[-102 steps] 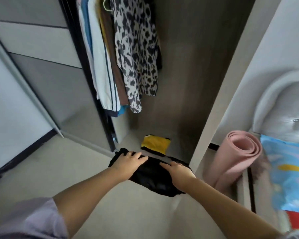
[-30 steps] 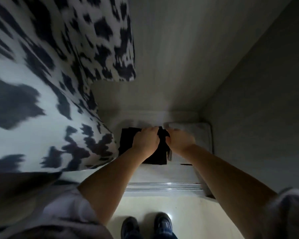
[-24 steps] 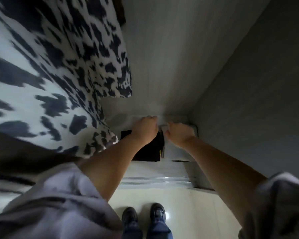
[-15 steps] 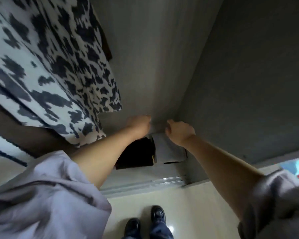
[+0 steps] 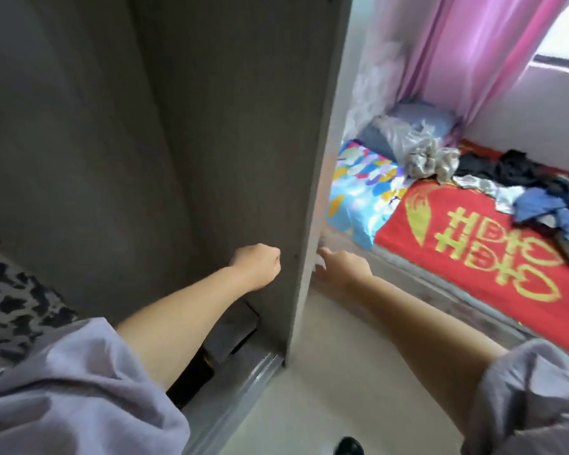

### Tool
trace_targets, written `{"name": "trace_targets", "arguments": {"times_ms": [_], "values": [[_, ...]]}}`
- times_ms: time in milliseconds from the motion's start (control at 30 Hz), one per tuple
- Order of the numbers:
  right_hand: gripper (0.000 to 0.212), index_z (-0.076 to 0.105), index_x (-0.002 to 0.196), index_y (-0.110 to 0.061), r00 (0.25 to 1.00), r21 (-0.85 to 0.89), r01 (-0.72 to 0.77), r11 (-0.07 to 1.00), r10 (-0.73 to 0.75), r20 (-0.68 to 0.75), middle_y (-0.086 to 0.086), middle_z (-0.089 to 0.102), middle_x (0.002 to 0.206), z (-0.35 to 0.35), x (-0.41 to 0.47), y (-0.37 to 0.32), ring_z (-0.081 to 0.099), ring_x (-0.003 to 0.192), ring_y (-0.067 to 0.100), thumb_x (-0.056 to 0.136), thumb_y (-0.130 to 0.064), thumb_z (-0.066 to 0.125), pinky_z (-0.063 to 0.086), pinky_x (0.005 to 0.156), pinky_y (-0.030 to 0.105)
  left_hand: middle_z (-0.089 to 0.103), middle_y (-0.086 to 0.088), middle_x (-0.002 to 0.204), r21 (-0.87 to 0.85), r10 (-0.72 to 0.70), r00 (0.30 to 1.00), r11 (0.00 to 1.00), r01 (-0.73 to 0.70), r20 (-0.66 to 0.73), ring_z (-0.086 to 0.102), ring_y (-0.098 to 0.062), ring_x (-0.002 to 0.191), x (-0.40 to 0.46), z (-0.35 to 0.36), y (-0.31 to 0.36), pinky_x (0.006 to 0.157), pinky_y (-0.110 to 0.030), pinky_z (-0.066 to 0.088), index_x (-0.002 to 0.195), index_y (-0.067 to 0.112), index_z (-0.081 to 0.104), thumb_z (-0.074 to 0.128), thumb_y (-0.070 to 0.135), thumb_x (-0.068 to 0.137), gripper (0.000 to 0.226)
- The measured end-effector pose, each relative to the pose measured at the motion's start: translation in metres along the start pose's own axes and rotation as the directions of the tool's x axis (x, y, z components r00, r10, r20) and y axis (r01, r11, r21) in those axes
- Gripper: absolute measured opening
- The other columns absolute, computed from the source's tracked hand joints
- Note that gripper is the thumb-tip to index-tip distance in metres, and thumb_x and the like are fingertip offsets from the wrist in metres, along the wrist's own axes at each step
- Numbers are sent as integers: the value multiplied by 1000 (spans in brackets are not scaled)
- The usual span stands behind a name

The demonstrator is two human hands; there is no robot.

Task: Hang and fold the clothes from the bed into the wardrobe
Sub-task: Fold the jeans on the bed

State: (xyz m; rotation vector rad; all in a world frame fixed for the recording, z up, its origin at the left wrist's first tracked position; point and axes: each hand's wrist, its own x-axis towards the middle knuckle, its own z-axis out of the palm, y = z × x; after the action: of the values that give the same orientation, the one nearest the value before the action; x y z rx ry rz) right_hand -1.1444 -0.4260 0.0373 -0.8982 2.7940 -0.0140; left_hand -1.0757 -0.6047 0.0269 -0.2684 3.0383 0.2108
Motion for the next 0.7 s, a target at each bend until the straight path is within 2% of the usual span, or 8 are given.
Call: {"name": "trace_targets", "arguments": {"times_ms": [133, 300, 400, 467, 600, 700], "values": [[40, 43, 133, -15, 979, 42, -198, 979, 200, -37, 15, 59, 125, -14, -44, 87, 58, 111, 35, 99, -35, 37, 46, 85, 39, 62, -11, 116, 45, 212, 977, 976, -213, 20, 59, -34, 106, 30, -6, 93, 73, -32, 40, 106, 14, 61, 38, 27, 97, 28], [44, 35, 142, -15, 918, 41, -394, 918, 395, -40, 12, 63, 117, -22, -99, 203, 62, 103, 33, 102, -31, 33, 49, 75, 38, 67, -11, 108, 70, 411, 912, 909, -410, 2, 61, -32, 100, 75, -10, 214, 70, -31, 42, 100, 12, 63, 40, 27, 96, 28], [49, 24, 150, -16, 875, 11, -484, 875, 484, -34, 10, 63, 115, -22, -133, 277, 63, 97, 29, 102, -24, 31, 54, 75, 40, 67, -9, 104, 54, 479, 878, 877, -477, -21, 61, -31, 97, 95, -9, 296, 67, -32, 39, 98, 13, 62, 40, 27, 95, 26], [51, 21, 151, -17, 853, 1, -522, 853, 522, -23, 9, 64, 114, -23, -155, 328, 63, 96, 30, 102, -20, 33, 51, 70, 37, 65, -8, 106, 16, 515, 857, 857, -515, -29, 60, -32, 97, 105, -6, 354, 67, -33, 39, 97, 14, 61, 39, 29, 95, 26], [41, 36, 141, -16, 812, 39, -580, 814, 581, -51, 13, 61, 121, -33, -192, 412, 60, 105, 32, 102, -25, 33, 46, 71, 36, 65, -9, 104, 9, 602, 799, 799, -601, -11, 60, -32, 92, 120, -3, 456, 63, -31, 38, 101, 11, 62, 39, 29, 98, 28], [37, 43, 132, -13, 792, 113, -597, 795, 606, -77, 14, 62, 113, -36, -212, 461, 60, 97, 33, 101, -29, 33, 46, 69, 37, 63, -6, 98, -4, 632, 775, 775, -632, -9, 59, -28, 86, 132, -3, 513, 58, -29, 36, 102, 12, 62, 40, 29, 98, 28]]}}
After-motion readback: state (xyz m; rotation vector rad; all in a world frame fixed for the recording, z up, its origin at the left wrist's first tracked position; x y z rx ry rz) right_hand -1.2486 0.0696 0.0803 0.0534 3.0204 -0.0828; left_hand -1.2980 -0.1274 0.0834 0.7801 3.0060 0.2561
